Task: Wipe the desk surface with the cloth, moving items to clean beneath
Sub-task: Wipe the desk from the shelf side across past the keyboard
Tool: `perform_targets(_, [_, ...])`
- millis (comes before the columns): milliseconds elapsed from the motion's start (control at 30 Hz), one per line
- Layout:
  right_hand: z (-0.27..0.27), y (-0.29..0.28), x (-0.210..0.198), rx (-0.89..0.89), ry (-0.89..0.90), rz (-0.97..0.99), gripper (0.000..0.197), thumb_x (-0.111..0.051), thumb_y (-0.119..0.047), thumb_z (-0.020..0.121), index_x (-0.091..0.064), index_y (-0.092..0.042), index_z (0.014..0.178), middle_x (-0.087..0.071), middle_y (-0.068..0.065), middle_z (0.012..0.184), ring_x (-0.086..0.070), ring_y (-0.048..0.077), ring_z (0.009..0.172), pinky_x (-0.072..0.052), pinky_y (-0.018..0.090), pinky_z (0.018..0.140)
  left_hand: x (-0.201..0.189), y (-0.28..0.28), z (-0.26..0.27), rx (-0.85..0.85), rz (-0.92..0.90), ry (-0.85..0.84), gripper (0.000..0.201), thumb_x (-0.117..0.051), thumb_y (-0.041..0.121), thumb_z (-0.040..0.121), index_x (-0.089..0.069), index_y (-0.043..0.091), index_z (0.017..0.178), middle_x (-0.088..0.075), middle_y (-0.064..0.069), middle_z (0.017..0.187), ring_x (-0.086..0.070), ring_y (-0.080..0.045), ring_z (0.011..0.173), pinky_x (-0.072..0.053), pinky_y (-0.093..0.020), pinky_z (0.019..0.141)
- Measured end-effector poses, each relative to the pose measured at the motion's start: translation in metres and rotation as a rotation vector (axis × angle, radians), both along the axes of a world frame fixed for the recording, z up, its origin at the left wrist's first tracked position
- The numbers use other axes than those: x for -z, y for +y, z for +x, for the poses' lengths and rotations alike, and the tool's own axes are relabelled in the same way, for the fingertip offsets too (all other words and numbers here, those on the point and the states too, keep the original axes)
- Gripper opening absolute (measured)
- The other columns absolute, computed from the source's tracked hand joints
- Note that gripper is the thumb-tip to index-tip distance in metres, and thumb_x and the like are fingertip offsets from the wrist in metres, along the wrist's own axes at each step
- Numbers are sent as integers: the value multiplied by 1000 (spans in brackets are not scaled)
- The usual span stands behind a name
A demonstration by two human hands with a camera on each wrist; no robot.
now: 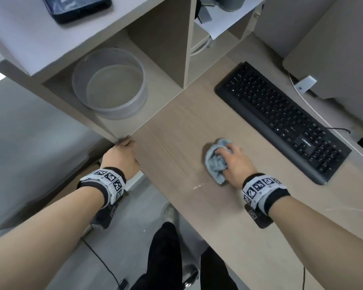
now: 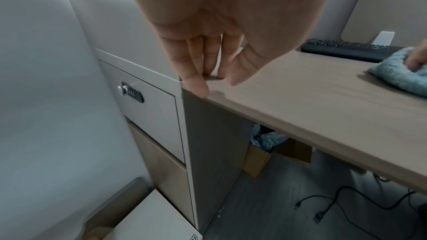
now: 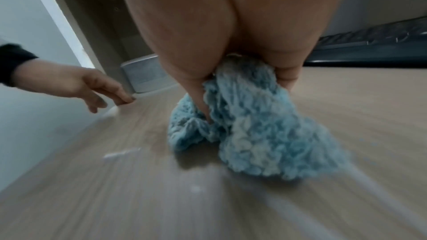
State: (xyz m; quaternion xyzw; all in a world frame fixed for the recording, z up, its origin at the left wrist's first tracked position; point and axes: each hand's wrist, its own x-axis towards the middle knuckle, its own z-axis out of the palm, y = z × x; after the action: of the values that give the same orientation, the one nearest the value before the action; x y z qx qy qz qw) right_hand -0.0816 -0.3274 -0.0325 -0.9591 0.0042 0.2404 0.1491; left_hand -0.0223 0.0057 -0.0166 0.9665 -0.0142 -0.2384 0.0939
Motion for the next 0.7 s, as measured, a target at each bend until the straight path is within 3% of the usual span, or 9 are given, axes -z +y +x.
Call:
perform_targets(67, [9, 17, -5, -15, 9, -54, 67, -73, -13, 75, -42, -27, 132, -32, 11, 143, -42, 34, 119, -48, 45, 97, 0, 1, 0, -5, -4, 3, 57, -48, 12, 81, -47, 22, 137, -31, 7, 158, -34, -20, 141, -36, -36, 111])
perform_targets(167, [-3, 66, -8, -193, 91, -17, 74, -76, -20, 76, -37, -25, 140, -25, 14, 148, -38, 38, 126, -44, 44, 98, 2, -1, -1, -27, -13, 1, 57, -50, 16, 81, -46, 22, 137, -30, 6, 158, -32, -19, 143, -34, -35, 113])
perform_targets(300, [-39, 94, 1, -385, 82, 84, 67, -75, -25, 78, -42, -31, 136, -35, 9, 141, -40, 33, 126, -44, 41, 103, 0, -5, 0, -67, -24, 11, 52, -52, 18, 81, -49, 22, 133, -33, 6, 157, -38, -24, 139, -37, -35, 109])
perform_targets(433, [-34, 48, 3, -229, 130, 126, 57, -72, -17, 80, -46, -34, 127, -36, 3, 142, -48, 27, 117, -48, 40, 100, -1, -3, -2, -48, -24, -4, 51, -52, 16, 81, -50, 21, 132, -33, 7, 156, -38, -21, 139, -38, -35, 109])
perform_targets(567, [-6, 5, 3, 42, -7, 51, 51, -67, -12, 78, -50, -28, 124, -43, 7, 132, -53, 33, 109, -48, 41, 93, 0, 0, -5, -27, -32, 0, 56, -51, 14, 79, -49, 23, 134, -30, 7, 158, -35, -20, 141, -39, -38, 110])
perform_targets(633, [2, 19, 2, 26, -29, -4, 56, -66, -13, 77, -49, -21, 130, -40, 12, 135, -48, 38, 114, -46, 44, 95, -1, -1, -5, -4, -26, -4, 56, -52, 12, 77, -49, 20, 132, -32, 5, 157, -35, -20, 140, -40, -39, 108])
perform_targets(700, [-4, 52, 2, -132, -19, -1, 60, -67, -19, 78, -47, -17, 134, -35, 16, 143, -41, 41, 123, -43, 49, 100, -1, -1, -5, 12, -15, -5, 58, -53, 10, 76, -48, 18, 133, -31, 4, 157, -35, -20, 140, -41, -39, 108])
